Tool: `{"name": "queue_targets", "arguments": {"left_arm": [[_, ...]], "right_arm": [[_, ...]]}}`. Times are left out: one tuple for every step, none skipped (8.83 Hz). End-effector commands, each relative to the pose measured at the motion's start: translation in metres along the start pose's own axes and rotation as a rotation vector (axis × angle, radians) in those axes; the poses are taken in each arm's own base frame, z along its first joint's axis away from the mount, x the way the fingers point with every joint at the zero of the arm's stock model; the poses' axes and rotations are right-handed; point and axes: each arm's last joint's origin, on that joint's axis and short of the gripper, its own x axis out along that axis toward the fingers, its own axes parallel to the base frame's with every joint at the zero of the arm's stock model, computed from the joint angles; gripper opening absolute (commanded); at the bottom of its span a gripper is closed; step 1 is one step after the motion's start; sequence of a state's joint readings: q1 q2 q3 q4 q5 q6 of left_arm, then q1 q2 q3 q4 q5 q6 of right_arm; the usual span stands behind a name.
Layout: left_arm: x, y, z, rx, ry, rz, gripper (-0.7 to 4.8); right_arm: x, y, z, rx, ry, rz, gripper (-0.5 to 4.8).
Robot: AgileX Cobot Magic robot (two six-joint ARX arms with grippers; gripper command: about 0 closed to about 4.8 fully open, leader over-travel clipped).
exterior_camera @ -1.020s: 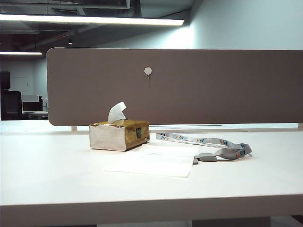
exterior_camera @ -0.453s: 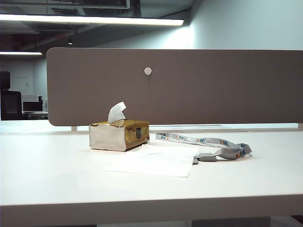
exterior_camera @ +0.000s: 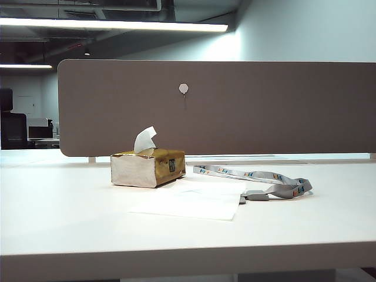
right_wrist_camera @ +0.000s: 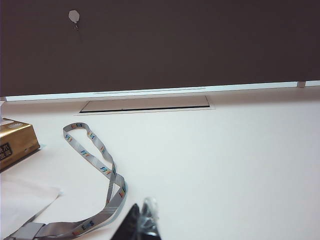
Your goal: Pull out a tissue from the tissue box and use it to cover the ID card on the tabletop.
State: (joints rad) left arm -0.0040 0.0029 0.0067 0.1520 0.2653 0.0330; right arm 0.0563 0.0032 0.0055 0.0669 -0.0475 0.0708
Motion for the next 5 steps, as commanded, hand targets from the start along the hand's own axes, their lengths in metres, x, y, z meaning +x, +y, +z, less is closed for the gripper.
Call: {"name": "queue_targets", "arguments": {"left_arm": [[-0.0001,0.0023,0.002,0.006,-0.007,0.08,-0.06],[-0.0001,0.0026,0.0019,0.006,-0.006,0.089,-0.06],[-0.0001,0.0026,0.0016,0.005,-0.004,0.089,-0.06],[-0.0001,0.0026,0.0014,0.004,-0.001,0.089,-0.06],[-0.0001,0.0026,0.0004,0.002,0.009,0.089,-0.06]], "right_arm": [[-0.0001,0.0002,0.002,-0.001,-0.021,0.002,-0.05],[-0.0002,0.0003,0.005,-0.002,-0.052,-0.001,-0.05],[-0.0004,0.0003,0.0085,-0.003,-0.089,-0.007,-0.05],[-0.0004,0.0,0.0086,-0.003,-0.09,-0.016,-0.05],[-0.0004,-0.0001,0.0085,-0.003,-0.09,-0.02,-0.05]]}}
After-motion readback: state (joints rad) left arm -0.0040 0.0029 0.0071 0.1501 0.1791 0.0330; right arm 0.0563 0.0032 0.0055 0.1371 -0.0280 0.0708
